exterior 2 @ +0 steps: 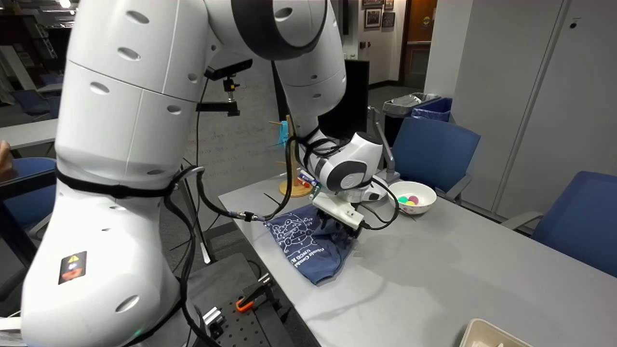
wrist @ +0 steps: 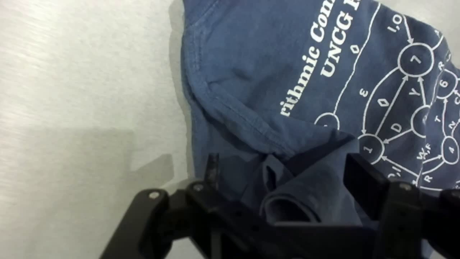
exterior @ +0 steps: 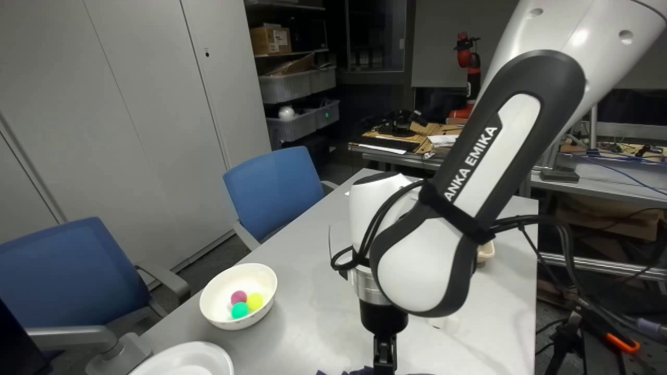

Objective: Unfold the T-shirt slightly and move it to the right

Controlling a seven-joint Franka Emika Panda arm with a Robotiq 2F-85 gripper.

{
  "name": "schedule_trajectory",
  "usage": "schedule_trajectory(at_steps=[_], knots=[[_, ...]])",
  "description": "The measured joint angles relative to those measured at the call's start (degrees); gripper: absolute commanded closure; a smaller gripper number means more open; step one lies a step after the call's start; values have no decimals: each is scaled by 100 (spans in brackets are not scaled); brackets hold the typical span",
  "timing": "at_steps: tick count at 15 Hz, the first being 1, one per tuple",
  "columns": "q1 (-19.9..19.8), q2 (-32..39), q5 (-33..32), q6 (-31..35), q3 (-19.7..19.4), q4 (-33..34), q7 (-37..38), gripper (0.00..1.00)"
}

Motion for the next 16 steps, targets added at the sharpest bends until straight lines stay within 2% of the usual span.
schedule_trajectory(at_steps=[1,2,8,10,16], knots=[[-42,63,0,29,32,63,-23,38],[-83,120,2,47,59,121,-40,40],[-286,344,5,57,154,408,-72,88],[-322,378,5,57,154,479,-72,100],[-359,389,5,57,155,628,-71,100]])
